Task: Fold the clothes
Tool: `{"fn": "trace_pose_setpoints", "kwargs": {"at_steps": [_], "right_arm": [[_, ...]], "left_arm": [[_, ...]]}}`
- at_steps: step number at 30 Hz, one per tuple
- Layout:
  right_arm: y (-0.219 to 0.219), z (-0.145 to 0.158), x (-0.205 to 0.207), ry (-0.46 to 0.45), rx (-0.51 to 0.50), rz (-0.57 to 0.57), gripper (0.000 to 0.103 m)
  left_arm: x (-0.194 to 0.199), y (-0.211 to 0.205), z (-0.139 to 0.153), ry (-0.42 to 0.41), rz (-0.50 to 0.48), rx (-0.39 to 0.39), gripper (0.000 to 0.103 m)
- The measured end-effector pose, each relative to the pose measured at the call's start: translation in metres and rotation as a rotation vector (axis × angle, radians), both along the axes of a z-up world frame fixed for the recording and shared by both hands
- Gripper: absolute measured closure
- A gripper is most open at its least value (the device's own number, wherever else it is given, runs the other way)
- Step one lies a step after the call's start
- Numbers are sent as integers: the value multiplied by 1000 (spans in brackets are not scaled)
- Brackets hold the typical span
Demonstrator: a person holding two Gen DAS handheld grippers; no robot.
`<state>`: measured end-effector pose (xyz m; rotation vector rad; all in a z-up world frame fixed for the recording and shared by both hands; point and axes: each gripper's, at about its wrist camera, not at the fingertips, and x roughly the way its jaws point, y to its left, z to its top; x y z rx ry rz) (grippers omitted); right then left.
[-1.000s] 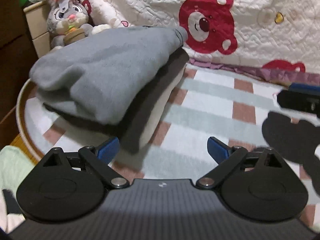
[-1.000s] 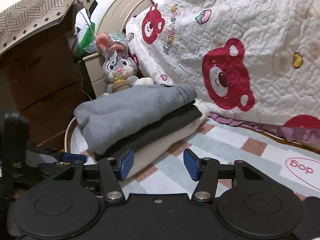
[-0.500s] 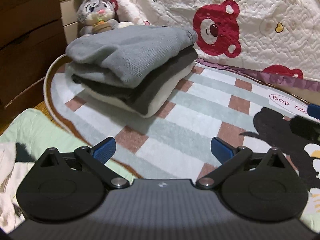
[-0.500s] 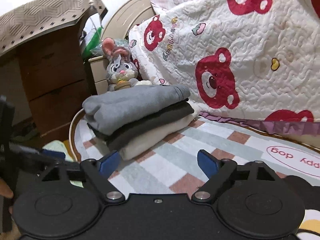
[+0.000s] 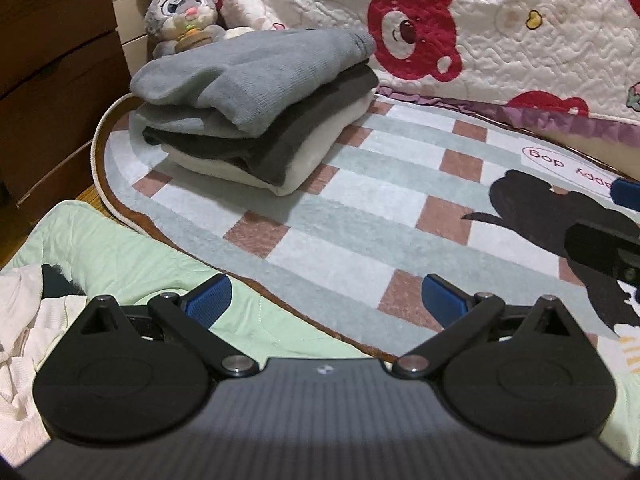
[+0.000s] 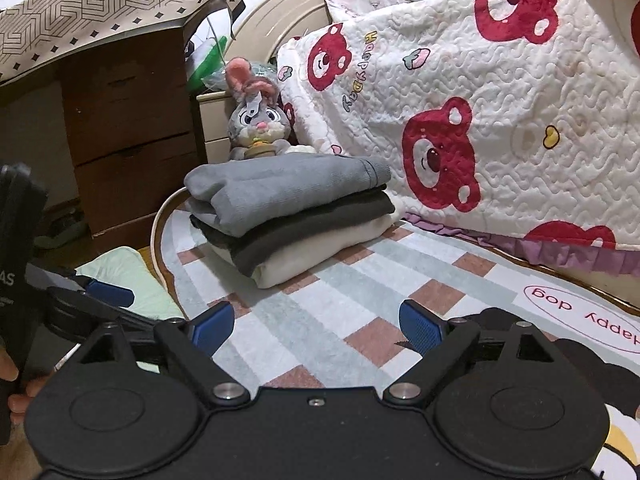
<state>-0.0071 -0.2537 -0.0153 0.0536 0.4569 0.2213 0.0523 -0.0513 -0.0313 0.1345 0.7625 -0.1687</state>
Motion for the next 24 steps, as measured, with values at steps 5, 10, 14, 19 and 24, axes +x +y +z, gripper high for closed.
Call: {"fn": "trace_pose_setpoints", "kwargs": {"at_steps": [5,10,14,19,24], "right_arm": [[-3,-2,-1,1,10,-13,11],[-5,-4,-1,5,15,-19,11],[-5,-4,-2,8,14,-23,11],[-5,-5,-3,10,17,-25,11],[-5,-6,-2,12,17,-25,11]], "left_arm": [[-3,-3,4,-15,-16,1,0],[-3,-5,4,-23,-25,11,0],[-4,-7,4,-27,-30,17,0],[-6,-9,4,-35,-33,26,0],[-7,-10,5,-42,-29,25,0]]}}
